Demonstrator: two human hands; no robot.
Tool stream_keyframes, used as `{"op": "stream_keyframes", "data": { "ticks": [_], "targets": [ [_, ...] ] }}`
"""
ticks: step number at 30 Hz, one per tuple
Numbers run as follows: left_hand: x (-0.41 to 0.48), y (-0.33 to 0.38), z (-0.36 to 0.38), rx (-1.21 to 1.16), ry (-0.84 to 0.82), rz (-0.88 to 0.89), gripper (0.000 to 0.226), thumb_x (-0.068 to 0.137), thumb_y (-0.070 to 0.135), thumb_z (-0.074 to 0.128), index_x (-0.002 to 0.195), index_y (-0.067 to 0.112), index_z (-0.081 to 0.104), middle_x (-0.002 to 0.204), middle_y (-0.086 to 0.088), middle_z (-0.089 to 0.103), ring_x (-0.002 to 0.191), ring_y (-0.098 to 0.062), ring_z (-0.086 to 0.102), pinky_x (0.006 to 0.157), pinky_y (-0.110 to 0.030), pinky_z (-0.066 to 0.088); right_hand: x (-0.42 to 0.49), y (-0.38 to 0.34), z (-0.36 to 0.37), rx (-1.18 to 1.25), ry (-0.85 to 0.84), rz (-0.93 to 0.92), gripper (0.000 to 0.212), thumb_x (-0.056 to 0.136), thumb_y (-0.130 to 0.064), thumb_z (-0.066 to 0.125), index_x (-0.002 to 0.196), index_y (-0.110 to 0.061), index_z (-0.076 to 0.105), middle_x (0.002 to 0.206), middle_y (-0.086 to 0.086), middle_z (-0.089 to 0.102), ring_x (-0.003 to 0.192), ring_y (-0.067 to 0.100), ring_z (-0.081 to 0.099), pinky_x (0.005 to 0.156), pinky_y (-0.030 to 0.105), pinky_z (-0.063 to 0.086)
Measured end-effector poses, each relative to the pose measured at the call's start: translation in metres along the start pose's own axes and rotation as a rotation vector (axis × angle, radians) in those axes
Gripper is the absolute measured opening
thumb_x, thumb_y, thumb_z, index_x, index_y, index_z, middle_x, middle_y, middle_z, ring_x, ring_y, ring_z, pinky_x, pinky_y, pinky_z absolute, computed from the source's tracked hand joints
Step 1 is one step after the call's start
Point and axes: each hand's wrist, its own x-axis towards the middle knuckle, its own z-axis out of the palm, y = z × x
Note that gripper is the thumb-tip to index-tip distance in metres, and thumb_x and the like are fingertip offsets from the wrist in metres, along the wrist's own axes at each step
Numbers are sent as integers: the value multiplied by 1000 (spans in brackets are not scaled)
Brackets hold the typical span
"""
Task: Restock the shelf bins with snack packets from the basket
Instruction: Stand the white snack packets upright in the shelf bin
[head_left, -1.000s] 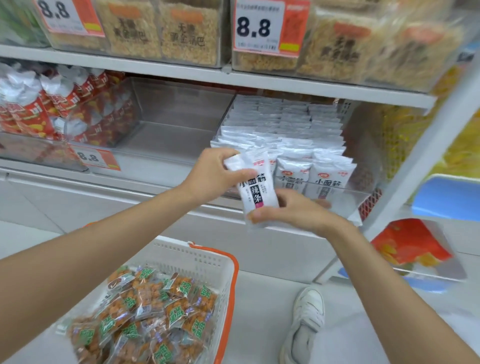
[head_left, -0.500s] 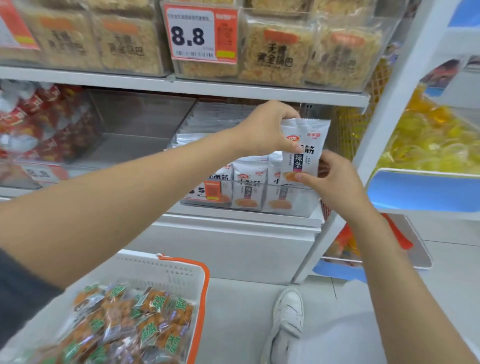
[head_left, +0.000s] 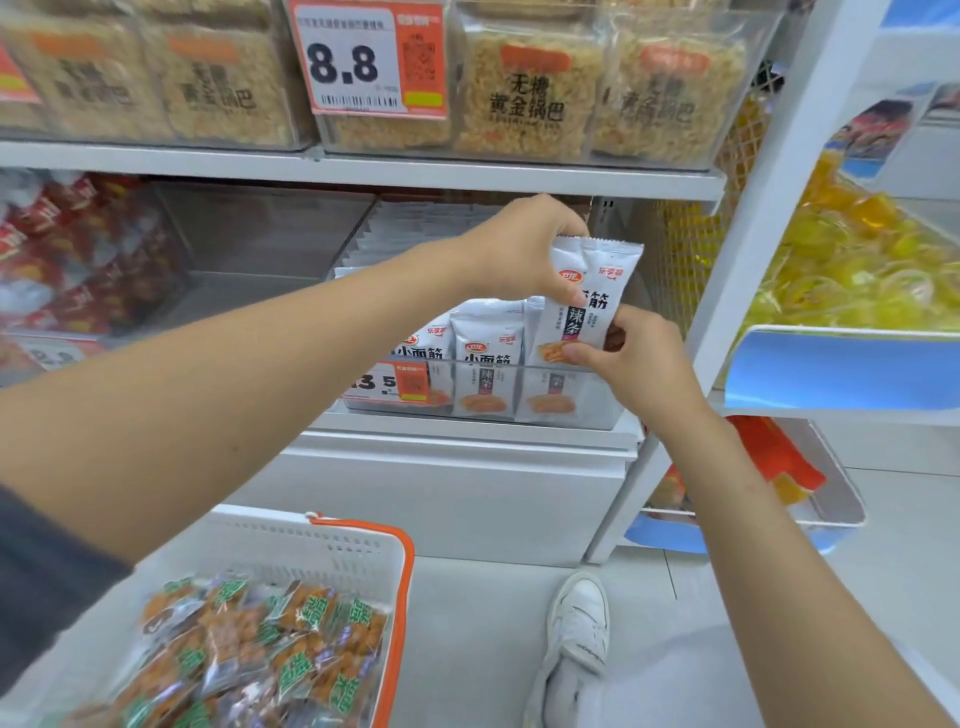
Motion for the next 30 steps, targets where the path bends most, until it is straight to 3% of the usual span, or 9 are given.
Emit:
{"op": "stream_keyframes", "data": {
  "ticks": [3,7,11,14,17,21,24,28,30],
  "targets": [
    [-2,-3,4,19,-40,-14,26,72,29,84,77,12,64,75,3,58,69,-11,50,62,-28,36,1,1,-5,4,-107,28,16,78,-28,79,93,-30,70,85,-11,73,84,9,69,76,33,56],
    [-2,-10,3,-25,-85,-61,21,76,30,81,74,22,62,77,7,61,69,-7,56,63,-21,43,10,3,-18,80,-52,9,13,81,-31,72,92,-25,72,86,-7,74,85,10,69,83,41,57],
    [0,-13,9,-5,-140,-88,31,80,33,78,71,12,55,71,1,57,64,-14,52,62,-30,40,13,4,-18,-41,-124,59,17,86,-30,71,82,-14,70,80,5,72,76,18,65,70,36,52],
    [3,-11,15,-25,-235,-90,28,84,32,71,82,6,63,76,-8,64,63,-16,60,67,-35,50,14,3,-18,-123,-207,116,20,86,-27,71,87,-7,70,83,10,70,70,20,58,60,30,41],
    [6,-7,17,-57,-284,-132,30,91,32,64,98,3,65,91,-11,67,74,-18,67,74,-36,56,16,1,-21,-127,-264,155,18,84,-26,71,91,-9,72,90,10,72,75,23,62,63,31,44],
    [7,-6,18,-70,-323,-134,15,92,33,63,93,18,61,98,-7,66,90,-24,68,77,-36,59,14,-2,-22,-32,-265,192,9,84,-26,71,88,-18,72,86,3,73,82,25,68,73,38,52],
    [5,-4,21,6,-369,-125,24,94,36,60,103,14,60,93,-3,65,84,-24,69,83,-40,55,13,-3,-21,-85,-320,203,14,84,-24,72,80,-11,70,64,-2,59,55,17,48,54,29,37],
    [1,-4,23,112,-364,-112,42,95,39,57,122,7,55,113,-10,66,71,-12,63,76,-32,49,14,-3,-19,-92,-316,238,29,80,-26,73,87,1,69,69,6,53,59,17,42,59,30,33],
    [0,-6,25,132,-368,-110,42,96,39,56,123,7,55,111,-8,65,64,-6,58,65,-24,44,14,-3,-19,-81,-303,241,32,78,-28,74,89,2,69,70,7,54,61,18,44,60,32,34]
  ]
}}
